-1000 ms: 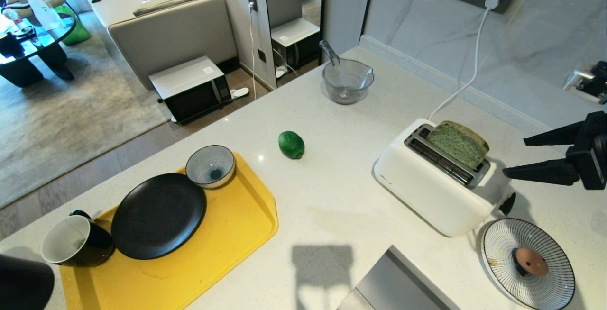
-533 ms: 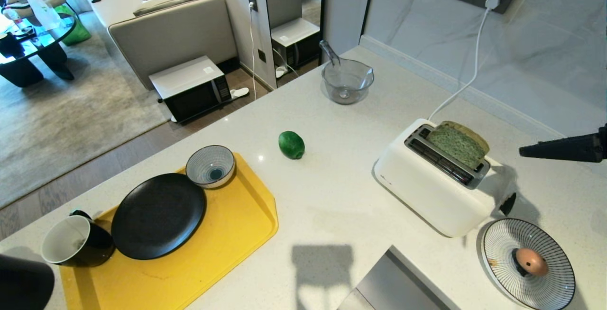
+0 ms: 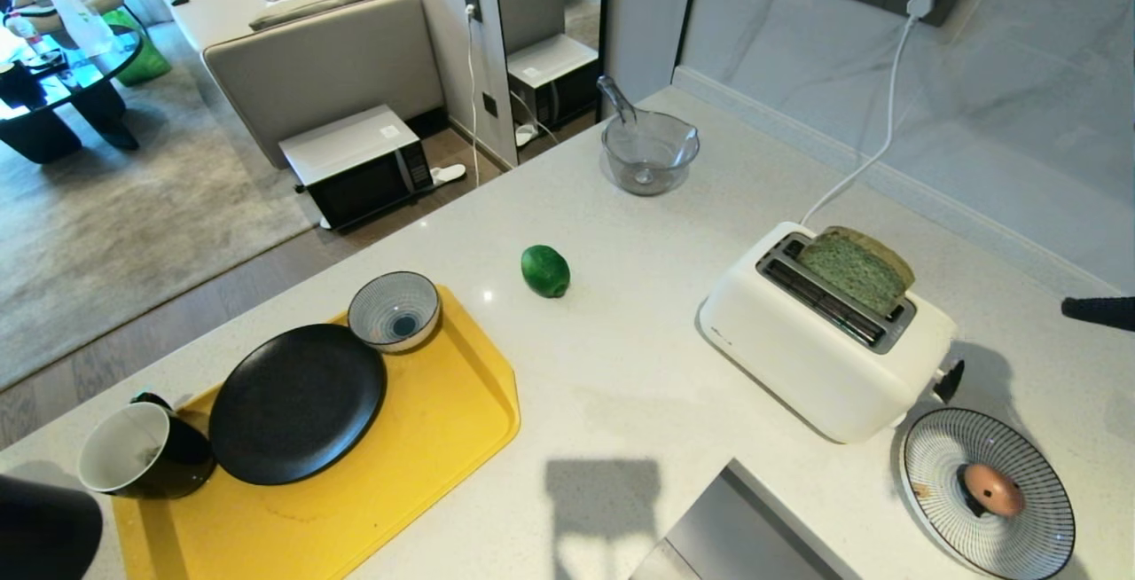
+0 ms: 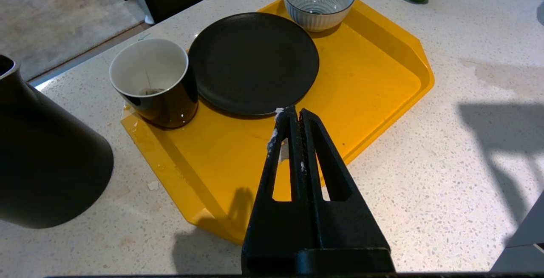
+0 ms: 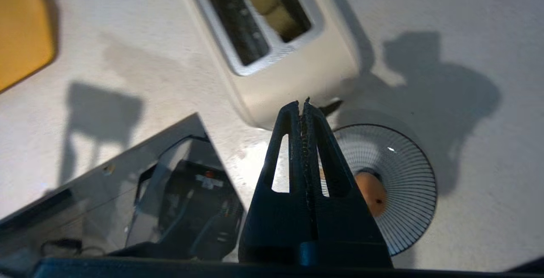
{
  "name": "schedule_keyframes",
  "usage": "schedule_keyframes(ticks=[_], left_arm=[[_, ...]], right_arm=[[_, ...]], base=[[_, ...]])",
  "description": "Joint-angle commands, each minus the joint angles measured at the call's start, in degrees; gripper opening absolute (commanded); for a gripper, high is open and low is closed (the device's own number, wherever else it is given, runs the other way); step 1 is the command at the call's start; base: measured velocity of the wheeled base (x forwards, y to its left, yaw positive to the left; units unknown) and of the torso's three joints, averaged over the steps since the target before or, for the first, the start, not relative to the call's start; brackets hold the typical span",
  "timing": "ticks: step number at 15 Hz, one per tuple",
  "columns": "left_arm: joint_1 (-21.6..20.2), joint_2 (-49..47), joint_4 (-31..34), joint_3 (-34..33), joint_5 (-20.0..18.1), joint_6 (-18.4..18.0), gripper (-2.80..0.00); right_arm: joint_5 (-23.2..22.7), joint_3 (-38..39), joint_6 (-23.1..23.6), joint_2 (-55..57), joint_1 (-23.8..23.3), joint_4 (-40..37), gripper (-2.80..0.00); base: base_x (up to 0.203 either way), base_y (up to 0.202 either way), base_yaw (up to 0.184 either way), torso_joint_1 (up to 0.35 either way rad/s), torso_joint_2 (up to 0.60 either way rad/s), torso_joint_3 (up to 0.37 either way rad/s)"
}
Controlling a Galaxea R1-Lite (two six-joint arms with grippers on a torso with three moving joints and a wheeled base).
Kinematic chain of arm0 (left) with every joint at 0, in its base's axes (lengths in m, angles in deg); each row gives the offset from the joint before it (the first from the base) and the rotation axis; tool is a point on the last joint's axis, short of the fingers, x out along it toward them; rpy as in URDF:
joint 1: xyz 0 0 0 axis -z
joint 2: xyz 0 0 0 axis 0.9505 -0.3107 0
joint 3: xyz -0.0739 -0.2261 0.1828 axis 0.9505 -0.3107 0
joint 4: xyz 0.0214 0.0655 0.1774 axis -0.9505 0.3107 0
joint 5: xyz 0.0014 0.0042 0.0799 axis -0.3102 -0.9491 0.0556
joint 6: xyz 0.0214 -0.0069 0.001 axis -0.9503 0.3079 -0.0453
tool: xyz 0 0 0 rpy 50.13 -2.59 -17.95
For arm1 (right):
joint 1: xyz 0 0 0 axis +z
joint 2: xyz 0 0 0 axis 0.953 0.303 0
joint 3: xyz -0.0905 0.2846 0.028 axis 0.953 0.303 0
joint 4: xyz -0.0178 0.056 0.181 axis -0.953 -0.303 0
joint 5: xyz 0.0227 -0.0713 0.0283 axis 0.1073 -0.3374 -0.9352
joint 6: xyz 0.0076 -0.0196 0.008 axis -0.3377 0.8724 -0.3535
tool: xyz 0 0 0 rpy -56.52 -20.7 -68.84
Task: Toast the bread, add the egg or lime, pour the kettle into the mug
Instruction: Use a bread toaster
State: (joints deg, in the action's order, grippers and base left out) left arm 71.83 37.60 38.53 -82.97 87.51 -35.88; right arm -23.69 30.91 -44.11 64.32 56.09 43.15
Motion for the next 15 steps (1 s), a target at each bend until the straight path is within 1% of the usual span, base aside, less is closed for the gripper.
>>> schedule_keyframes(ticks=[1, 3, 4, 6, 7, 8, 9, 10, 13, 15], left_arm=[[-0.01, 0.13, -0.04, -0.97, 0.07, 0.09, -2.80], [-0.01, 0.13, -0.12, -0.97, 0.07, 0.09, -2.80], [-0.01, 0.13, -0.12, -0.97, 0.07, 0.09, -2.80], [-0.01, 0.13, -0.12, -0.97, 0.07, 0.09, -2.80], [-0.01, 0.13, -0.10, -0.97, 0.09, 0.09, -2.80], [-0.01, 0.13, -0.04, -0.97, 0.15, 0.09, -2.80], [-0.01, 0.13, -0.09, -0.97, 0.12, 0.09, -2.80], [-0.01, 0.13, -0.04, -0.97, 0.07, 0.09, -2.80], [-0.01, 0.13, -0.04, -0.97, 0.07, 0.09, -2.80], [-0.01, 0.13, -0.07, -0.97, 0.07, 0.09, -2.80]], right_arm=[[1.92, 3.31, -3.47, 0.24, -0.25, 2.97, -2.80], [2.25, 5.00, -4.35, 1.52, -0.33, 4.55, -2.80], [2.23, 7.56, -4.33, 1.80, -0.34, 7.99, -2.80], [1.98, 15.19, -4.09, 2.71, -0.32, 22.50, -2.80], [1.55, 20.19, -3.34, 3.33, -0.26, 31.85, -2.80], [0.73, 24.41, -1.87, 4.11, -0.23, 39.12, -2.80], [-0.02, 27.38, 0.06, 5.21, -0.24, 43.47, -2.80], [-0.67, 28.95, 1.28, 6.47, -0.25, 45.34, -2.80], [-2.74, 30.07, 1.49, 8.99, -0.27, 47.60, -2.80], [-2.81, 30.71, 1.74, 9.91, -0.25, 48.87, -2.80]], base=[[0.000, 0.000, 0.000, 0.000, 0.00, 0.000], [0.000, 0.000, 0.000, 0.000, 0.00, 0.000], [0.000, 0.000, 0.000, 0.000, 0.00, 0.000], [0.000, 0.000, 0.000, 0.000, 0.00, 0.000], [0.000, 0.000, 0.000, 0.000, 0.00, 0.000], [0.000, 0.000, 0.000, 0.000, 0.00, 0.000], [0.000, 0.000, 0.000, 0.000, 0.00, 0.000], [0.000, 0.000, 0.000, 0.000, 0.00, 0.000], [0.000, 0.000, 0.000, 0.000, 0.00, 0.000], [0.000, 0.000, 0.000, 0.000, 0.00, 0.000]])
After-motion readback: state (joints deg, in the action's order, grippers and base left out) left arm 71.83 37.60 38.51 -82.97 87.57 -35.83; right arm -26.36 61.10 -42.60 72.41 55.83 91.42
